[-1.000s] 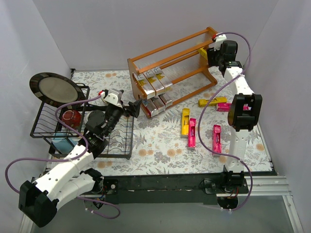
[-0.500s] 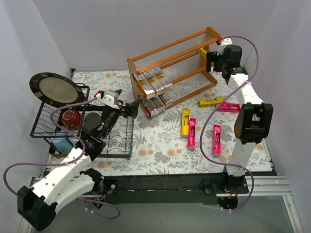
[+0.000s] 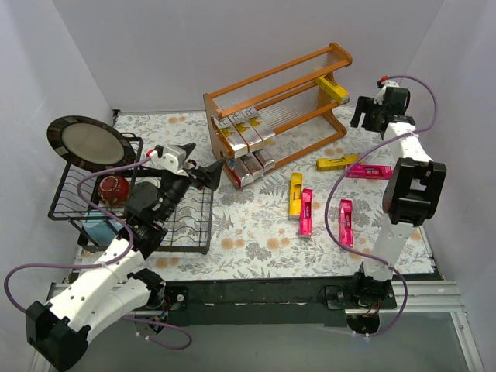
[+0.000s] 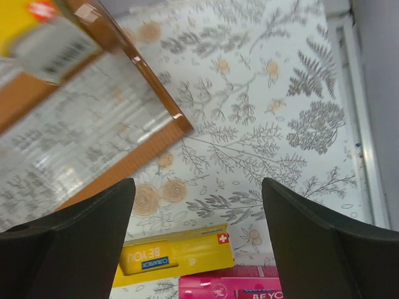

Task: Place and organize the toothpastes onto the shelf

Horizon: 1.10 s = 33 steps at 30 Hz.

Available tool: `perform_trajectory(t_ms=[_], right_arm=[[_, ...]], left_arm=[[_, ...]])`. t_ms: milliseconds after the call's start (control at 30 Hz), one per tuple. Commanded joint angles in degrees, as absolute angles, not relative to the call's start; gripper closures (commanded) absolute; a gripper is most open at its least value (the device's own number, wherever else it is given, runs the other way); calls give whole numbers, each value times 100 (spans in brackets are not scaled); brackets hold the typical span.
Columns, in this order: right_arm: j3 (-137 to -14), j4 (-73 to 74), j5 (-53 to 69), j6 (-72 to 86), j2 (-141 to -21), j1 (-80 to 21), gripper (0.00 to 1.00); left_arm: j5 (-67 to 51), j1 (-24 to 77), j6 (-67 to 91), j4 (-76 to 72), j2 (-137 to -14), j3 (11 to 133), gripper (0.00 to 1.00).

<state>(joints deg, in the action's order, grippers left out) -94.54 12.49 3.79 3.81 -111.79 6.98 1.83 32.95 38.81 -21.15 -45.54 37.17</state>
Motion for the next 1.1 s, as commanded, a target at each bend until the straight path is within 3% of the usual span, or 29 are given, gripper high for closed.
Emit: perform_trajectory(t_ms=[0, 367, 1067], right_arm=[[-9983, 1661, 1010, 536, -11811, 738, 11], [-9889, 2057, 1626, 395, -12534, 738, 16], [-5591, 827, 2233, 993, -9563, 264, 18]], left_arm=[[44, 3261, 3894, -2127, -4614, 3788, 2], [-165, 3261, 3902, -2118, -4755, 3797, 2], [-510, 3270, 4157, -2136, -4447, 3841, 2]])
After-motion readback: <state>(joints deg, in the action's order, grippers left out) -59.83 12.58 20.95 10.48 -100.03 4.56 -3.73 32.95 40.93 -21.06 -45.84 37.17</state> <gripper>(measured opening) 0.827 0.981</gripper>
